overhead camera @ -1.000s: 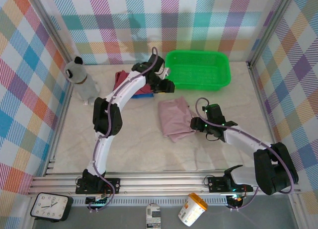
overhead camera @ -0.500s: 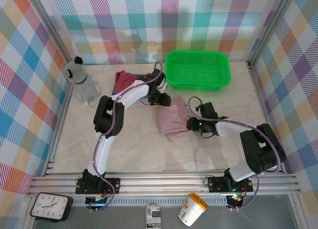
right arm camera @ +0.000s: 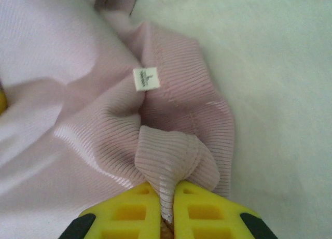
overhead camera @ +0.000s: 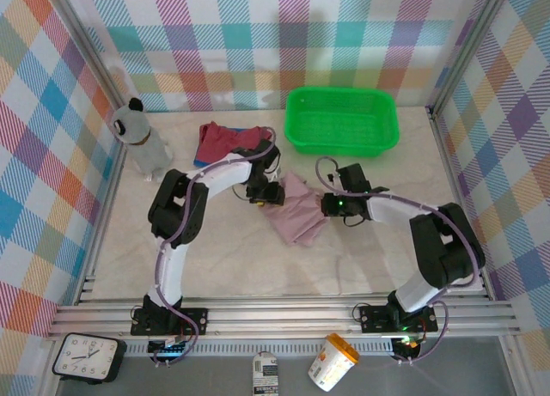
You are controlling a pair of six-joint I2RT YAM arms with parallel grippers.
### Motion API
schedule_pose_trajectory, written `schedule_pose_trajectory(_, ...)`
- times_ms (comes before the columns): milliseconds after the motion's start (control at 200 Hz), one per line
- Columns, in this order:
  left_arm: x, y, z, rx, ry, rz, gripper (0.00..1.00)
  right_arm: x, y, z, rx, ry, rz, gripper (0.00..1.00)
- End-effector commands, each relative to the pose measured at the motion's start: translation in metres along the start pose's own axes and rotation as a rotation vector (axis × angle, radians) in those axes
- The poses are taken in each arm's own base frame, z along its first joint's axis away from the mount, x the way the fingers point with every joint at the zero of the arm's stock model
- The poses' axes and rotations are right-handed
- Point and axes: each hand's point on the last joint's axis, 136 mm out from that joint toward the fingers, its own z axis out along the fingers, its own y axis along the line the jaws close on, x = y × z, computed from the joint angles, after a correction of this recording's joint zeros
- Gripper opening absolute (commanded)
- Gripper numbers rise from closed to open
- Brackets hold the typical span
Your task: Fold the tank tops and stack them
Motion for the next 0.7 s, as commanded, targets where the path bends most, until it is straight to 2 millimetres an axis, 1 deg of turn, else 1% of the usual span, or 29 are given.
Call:
schedule_pose_trajectory(0, 0.049, 0.002, -0.004, 0.007, 0.101, -0.101, 0.53, -0.013, 0.020, 0.009, -0.088, 0.025, -0.133, 0.13)
schedule_pose_trajectory(140, 0.089, 0.009, -0.013, -0.009, 0.116, -0.248, 0.53, -0.025, 0.039, 0.024, -0.164, 0.066, -0.227, 0.19)
schedule_pose_trajectory(190, 0.100, 0.009, -0.018, -0.009, 0.101, -0.289, 0.54, -0.031, 0.043, 0.026, -0.170, 0.063, -0.246, 0.22)
schedule_pose_trajectory(235, 0.106, 0.014, -0.023, -0.027, 0.082, -0.323, 0.54, -0.037, 0.042, 0.024, -0.156, 0.051, -0.256, 0.25)
schedule_pose_trajectory(275, 0.107, 0.018, -0.031, -0.043, 0.053, -0.340, 0.55, -0.042, 0.042, 0.020, -0.140, 0.037, -0.266, 0.31)
schedule_pose_trajectory(315, 0.103, 0.019, -0.042, -0.051, 0.010, -0.341, 0.56, -0.046, 0.041, 0.014, -0.125, 0.019, -0.266, 0.37)
schedule_pose_trajectory(350, 0.099, 0.021, -0.052, -0.061, -0.026, -0.339, 0.63, -0.048, 0.042, 0.008, -0.123, 0.005, -0.259, 0.41)
schedule_pose_trajectory(395, 0.091, 0.022, -0.063, -0.067, -0.067, -0.327, 0.69, -0.046, 0.045, 0.000, -0.131, -0.007, -0.232, 0.46)
schedule_pose_trajectory(445, 0.082, 0.025, -0.072, -0.070, -0.097, -0.309, 0.73, -0.039, 0.046, -0.007, -0.148, -0.010, -0.179, 0.51)
schedule_pose_trajectory(495, 0.075, 0.031, -0.074, -0.072, -0.108, -0.290, 0.75, -0.026, 0.049, -0.013, -0.182, -0.005, -0.106, 0.55)
schedule_pose_trajectory(525, 0.070, 0.035, -0.073, -0.068, -0.108, -0.282, 0.76, -0.019, 0.051, -0.016, -0.200, -0.002, -0.061, 0.57)
schedule_pose_trajectory(615, 0.061, 0.044, -0.064, -0.042, -0.088, -0.262, 0.77, 0.011, 0.054, -0.019, -0.228, 0.032, 0.036, 0.60)
schedule_pose_trajectory(695, 0.052, 0.050, -0.054, -0.033, -0.079, -0.228, 0.77, 0.032, 0.058, -0.017, -0.221, 0.062, 0.062, 0.62)
